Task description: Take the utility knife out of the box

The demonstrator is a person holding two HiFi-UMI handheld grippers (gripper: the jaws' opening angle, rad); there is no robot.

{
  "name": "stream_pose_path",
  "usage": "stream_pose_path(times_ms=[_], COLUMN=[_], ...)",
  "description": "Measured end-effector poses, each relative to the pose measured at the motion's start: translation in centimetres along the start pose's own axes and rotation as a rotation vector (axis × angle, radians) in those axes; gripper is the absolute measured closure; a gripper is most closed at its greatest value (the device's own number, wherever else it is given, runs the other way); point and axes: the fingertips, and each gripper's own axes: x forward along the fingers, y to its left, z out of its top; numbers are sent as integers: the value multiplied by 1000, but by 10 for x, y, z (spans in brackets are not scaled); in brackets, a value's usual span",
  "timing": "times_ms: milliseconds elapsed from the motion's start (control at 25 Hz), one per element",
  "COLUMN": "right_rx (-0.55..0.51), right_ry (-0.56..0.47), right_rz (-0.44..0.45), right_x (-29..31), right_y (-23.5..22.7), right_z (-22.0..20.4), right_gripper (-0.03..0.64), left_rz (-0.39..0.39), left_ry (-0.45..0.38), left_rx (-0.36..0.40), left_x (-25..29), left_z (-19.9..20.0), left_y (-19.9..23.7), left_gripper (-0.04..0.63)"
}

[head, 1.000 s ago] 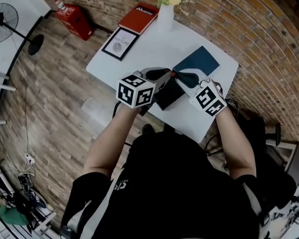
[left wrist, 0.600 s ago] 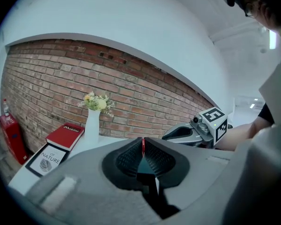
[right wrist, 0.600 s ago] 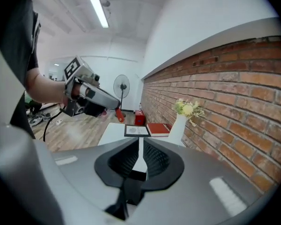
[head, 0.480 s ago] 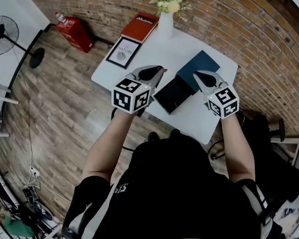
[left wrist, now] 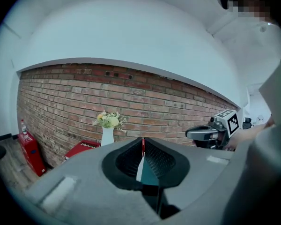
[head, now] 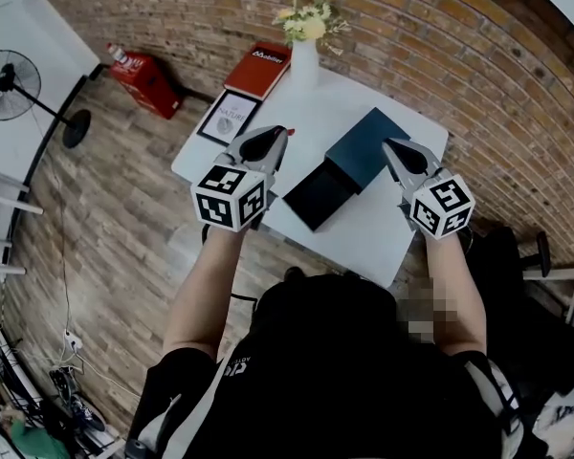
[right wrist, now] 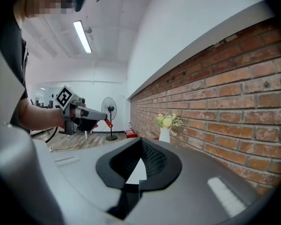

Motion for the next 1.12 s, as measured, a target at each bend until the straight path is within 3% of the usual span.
stream_pose_path(times_ms=[320, 560, 1120], right_rx=[26, 24, 33], right_ry=[-97, -136, -126], right_rz=[-6, -53, -30], right_x=[-52, -81, -74], right_y=[-44, -69, -65], right_z=[23, 24, 20], right_gripper=[617, 618, 618], left_rz=[125, 175, 169], left_ry=[-49, -67, -72], left_rx=[-13, -16, -16], left_x=[10, 12, 18], left_z=[15, 14, 10], left_y=[-24, -40, -46], left_gripper=[575, 575, 575])
